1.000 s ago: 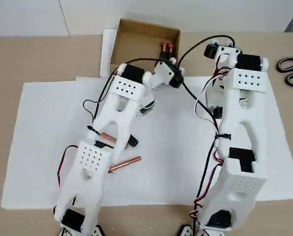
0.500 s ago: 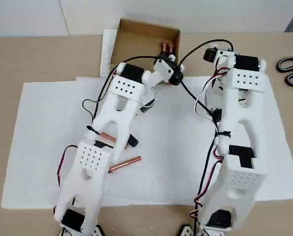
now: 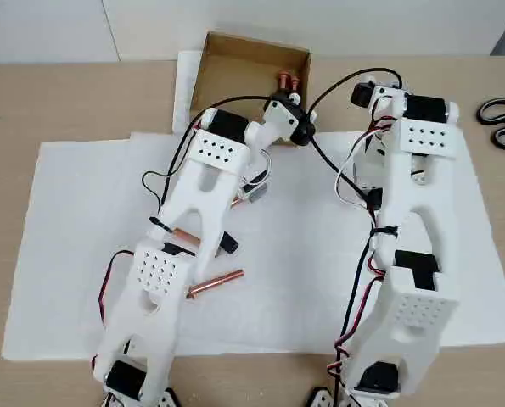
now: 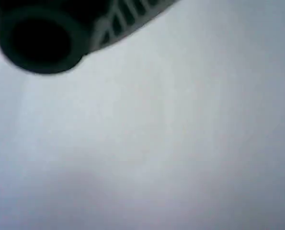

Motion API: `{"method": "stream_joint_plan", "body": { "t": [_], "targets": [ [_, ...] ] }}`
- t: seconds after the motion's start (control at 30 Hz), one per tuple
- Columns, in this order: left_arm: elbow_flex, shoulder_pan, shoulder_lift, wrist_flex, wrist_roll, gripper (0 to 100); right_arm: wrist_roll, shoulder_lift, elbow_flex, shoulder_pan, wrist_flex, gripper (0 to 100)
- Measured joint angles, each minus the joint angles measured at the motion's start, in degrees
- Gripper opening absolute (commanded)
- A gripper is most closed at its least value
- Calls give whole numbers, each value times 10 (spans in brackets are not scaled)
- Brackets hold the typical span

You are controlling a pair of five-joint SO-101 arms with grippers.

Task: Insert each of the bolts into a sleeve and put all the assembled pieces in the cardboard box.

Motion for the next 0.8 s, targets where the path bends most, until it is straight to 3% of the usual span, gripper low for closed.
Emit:
{"method": "stream_joint_plan", "body": {
  "t": [0.23,0.8],
  "targets": [
    [20,0,0,0,1,56,0,0,0,0,0,5],
    [17,2,41,-4,-2,66,0,0,0,0,0,5]
  ]
}}
